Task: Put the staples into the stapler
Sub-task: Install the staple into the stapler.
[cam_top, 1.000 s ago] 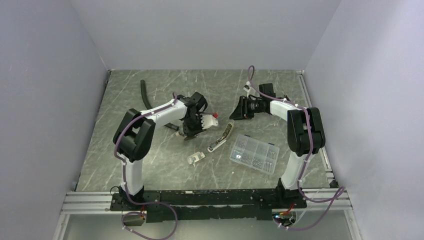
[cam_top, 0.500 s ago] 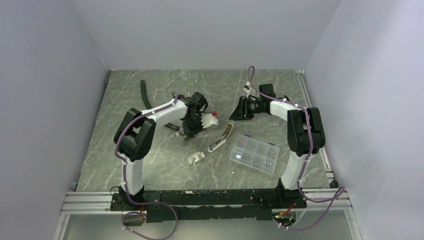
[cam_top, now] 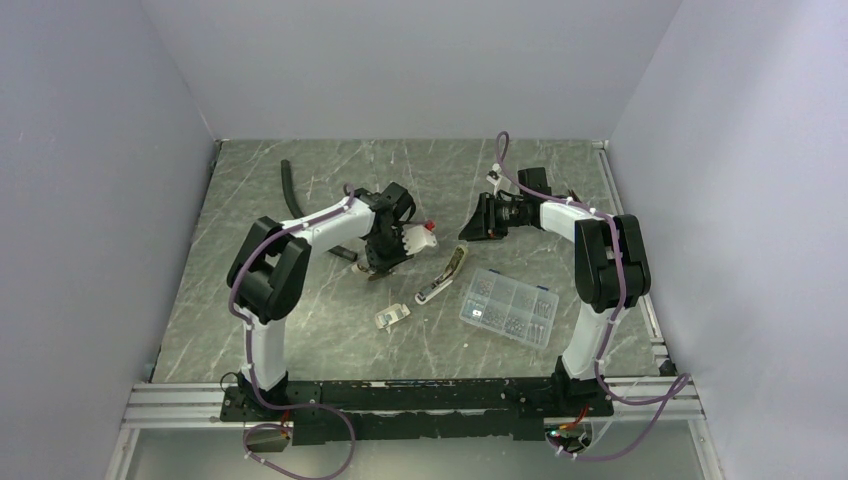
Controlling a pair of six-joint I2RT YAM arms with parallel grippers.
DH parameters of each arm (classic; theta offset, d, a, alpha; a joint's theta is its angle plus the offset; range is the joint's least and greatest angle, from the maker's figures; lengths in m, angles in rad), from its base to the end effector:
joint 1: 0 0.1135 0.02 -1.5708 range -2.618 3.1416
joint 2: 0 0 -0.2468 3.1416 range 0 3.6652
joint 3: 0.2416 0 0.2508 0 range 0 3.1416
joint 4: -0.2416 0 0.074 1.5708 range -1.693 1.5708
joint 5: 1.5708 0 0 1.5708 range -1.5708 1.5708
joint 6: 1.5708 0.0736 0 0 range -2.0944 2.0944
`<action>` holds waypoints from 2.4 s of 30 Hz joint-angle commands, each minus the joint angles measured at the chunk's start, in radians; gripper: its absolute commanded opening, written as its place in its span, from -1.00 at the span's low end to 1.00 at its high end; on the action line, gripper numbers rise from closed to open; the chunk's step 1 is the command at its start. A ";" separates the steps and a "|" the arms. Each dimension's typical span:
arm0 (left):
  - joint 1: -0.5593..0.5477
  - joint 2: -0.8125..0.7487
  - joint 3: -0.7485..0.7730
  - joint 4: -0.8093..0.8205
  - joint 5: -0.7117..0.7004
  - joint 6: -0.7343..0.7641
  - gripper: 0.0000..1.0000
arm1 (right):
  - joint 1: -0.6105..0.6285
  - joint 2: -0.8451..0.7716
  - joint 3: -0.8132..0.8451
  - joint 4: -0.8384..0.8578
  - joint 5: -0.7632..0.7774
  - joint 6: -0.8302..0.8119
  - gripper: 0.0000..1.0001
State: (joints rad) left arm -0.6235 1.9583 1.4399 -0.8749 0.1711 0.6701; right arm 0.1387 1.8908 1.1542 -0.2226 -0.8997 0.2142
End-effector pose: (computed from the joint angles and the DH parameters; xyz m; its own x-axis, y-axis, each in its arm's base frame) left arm 0.3015 -0.2323 0.1292 -0.2538 0.9364 -0.2425 0.9664 0.2563 -0.0217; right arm 0.3754 0.1106 0.1306 -0.9053 0.0071 -0.4248 -0.3468 0.5651 0.7486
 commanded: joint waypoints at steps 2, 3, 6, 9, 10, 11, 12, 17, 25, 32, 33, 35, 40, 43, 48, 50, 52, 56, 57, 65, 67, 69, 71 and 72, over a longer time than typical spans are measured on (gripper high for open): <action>-0.002 -0.053 0.047 -0.004 0.001 -0.032 -0.82 | -0.005 0.003 -0.002 0.043 -0.022 0.004 -0.20; -0.002 -0.051 0.049 -0.003 0.000 -0.033 -0.82 | -0.005 0.001 -0.003 0.043 -0.022 0.004 -0.20; -0.002 -0.051 0.044 0.010 -0.008 -0.041 -0.82 | -0.005 -0.002 -0.004 0.042 -0.021 0.004 -0.20; -0.002 -0.049 0.046 0.017 -0.019 -0.046 -0.82 | -0.004 -0.003 -0.005 0.043 -0.023 0.004 -0.20; -0.002 -0.048 0.044 0.019 -0.024 -0.046 -0.82 | -0.004 -0.001 -0.006 0.042 -0.022 0.004 -0.20; -0.002 -0.046 0.041 0.023 -0.028 -0.046 -0.81 | -0.005 0.000 -0.005 0.041 -0.023 0.004 -0.21; -0.003 -0.044 0.041 0.023 -0.032 -0.046 -0.81 | -0.005 0.001 -0.003 0.041 -0.024 0.004 -0.21; -0.002 -0.024 0.041 0.023 -0.045 -0.043 -0.80 | -0.005 0.001 -0.004 0.042 -0.025 0.004 -0.21; -0.002 0.001 0.048 0.027 -0.042 -0.043 -0.79 | -0.005 0.003 -0.003 0.040 -0.027 0.005 -0.21; -0.002 0.012 0.053 0.015 -0.033 -0.044 -0.78 | -0.005 0.005 -0.003 0.039 -0.028 0.006 -0.22; -0.002 0.014 0.054 0.012 -0.034 -0.046 -0.78 | -0.005 0.006 -0.002 0.040 -0.028 0.006 -0.22; -0.002 0.021 0.058 0.006 -0.037 -0.050 -0.78 | -0.005 0.005 -0.004 0.042 -0.030 0.007 -0.22; -0.002 0.030 0.056 0.000 -0.033 -0.054 -0.77 | -0.005 0.002 -0.005 0.041 -0.029 0.005 -0.23; -0.002 0.036 0.052 -0.002 -0.039 -0.054 -0.77 | -0.007 0.003 -0.005 0.041 -0.029 0.005 -0.23; -0.003 0.032 0.034 0.003 -0.044 -0.053 -0.78 | -0.007 0.008 -0.005 0.042 -0.030 0.007 -0.23; -0.001 0.030 0.030 0.004 -0.042 -0.055 -0.78 | -0.007 0.009 -0.004 0.043 -0.030 0.008 -0.24; -0.001 0.025 0.025 0.006 -0.042 -0.055 -0.78 | -0.007 0.008 -0.005 0.042 -0.030 0.006 -0.23; 0.004 0.014 0.017 0.007 -0.039 -0.053 -0.78 | -0.006 0.009 -0.005 0.042 -0.030 0.006 -0.24; 0.005 0.012 0.016 0.005 -0.037 -0.053 -0.78 | -0.007 0.010 -0.005 0.042 -0.030 0.007 -0.24; 0.020 -0.016 0.006 0.007 -0.030 -0.055 -0.77 | -0.007 0.009 -0.006 0.043 -0.030 0.008 -0.24; 0.021 -0.021 0.004 0.006 -0.029 -0.053 -0.77 | -0.006 0.010 -0.007 0.045 -0.031 0.008 -0.24; 0.021 -0.022 0.005 0.002 -0.027 -0.054 -0.77 | -0.007 0.011 -0.005 0.045 -0.031 0.008 -0.24; 0.021 -0.021 0.004 0.001 -0.026 -0.055 -0.77 | -0.007 0.011 -0.005 0.044 -0.031 0.008 -0.24; 0.021 -0.022 0.004 0.001 -0.026 -0.055 -0.77 | -0.007 0.010 -0.007 0.045 -0.031 0.008 -0.24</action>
State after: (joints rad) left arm -0.6113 1.9682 1.4586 -0.8543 0.1398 0.6235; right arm 0.1387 1.8980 1.1515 -0.2226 -0.9005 0.2207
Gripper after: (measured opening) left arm 0.191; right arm 0.381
